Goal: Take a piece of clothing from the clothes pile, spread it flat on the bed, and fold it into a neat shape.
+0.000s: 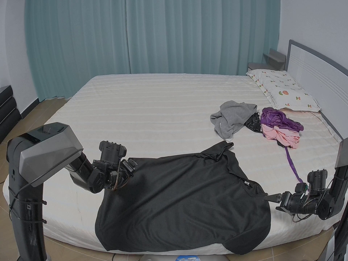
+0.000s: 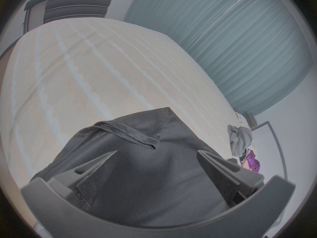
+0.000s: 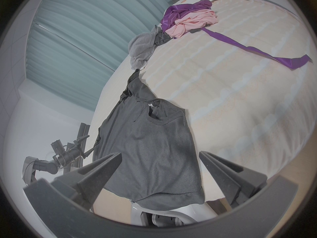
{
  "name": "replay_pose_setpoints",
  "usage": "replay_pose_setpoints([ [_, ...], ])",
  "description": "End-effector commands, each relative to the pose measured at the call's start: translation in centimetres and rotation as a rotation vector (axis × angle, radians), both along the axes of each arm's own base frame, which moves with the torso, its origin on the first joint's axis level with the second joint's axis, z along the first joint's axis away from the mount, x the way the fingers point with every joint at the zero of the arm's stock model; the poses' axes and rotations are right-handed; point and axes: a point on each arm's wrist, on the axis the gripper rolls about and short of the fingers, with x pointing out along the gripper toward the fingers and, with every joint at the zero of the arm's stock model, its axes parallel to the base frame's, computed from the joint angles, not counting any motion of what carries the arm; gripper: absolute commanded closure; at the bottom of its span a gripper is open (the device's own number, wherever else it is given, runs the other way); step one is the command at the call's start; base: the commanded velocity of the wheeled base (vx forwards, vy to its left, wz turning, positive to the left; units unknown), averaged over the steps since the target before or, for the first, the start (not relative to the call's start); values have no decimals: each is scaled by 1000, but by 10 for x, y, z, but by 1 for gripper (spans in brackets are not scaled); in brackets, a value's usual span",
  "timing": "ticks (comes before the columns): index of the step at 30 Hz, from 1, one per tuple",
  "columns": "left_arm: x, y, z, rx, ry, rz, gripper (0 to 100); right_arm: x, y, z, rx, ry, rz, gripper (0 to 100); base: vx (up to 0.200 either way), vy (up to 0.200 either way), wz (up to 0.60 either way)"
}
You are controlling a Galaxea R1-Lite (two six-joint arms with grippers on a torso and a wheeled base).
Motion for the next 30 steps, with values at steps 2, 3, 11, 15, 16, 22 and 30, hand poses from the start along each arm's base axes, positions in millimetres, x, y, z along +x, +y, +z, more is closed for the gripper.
replay_pose_setpoints([
  [2, 25, -8, -22, 51, 42, -7, 0, 1, 1, -2, 1, 5, 4, 0, 0, 0, 0],
  [3, 27, -8, -23, 57, 41, 0, 0, 1, 1, -2, 1, 5, 4, 0, 0, 0, 0],
  [11, 39, -9, -31, 101, 21, -4, 0, 0, 1, -3, 2, 14, 4, 0, 0, 0, 0],
  [15, 44, -7, -36, 124, 20, 15, 100, 0, 1, -4, 2, 18, 4, 0, 0, 0, 0],
  [16, 44, -7, -36, 131, 19, 17, 100, 0, 1, -5, 1, 20, 3, 0, 0, 0, 0],
  [22, 50, 0, -31, 143, -7, 50, 100, 0, 1, -4, 1, 17, 3, 0, 0, 0, 0],
  [30, 69, 19, -9, 132, -88, 116, 100, 4, 1, -5, -2, -3, 3, 0, 0, 0, 0],
])
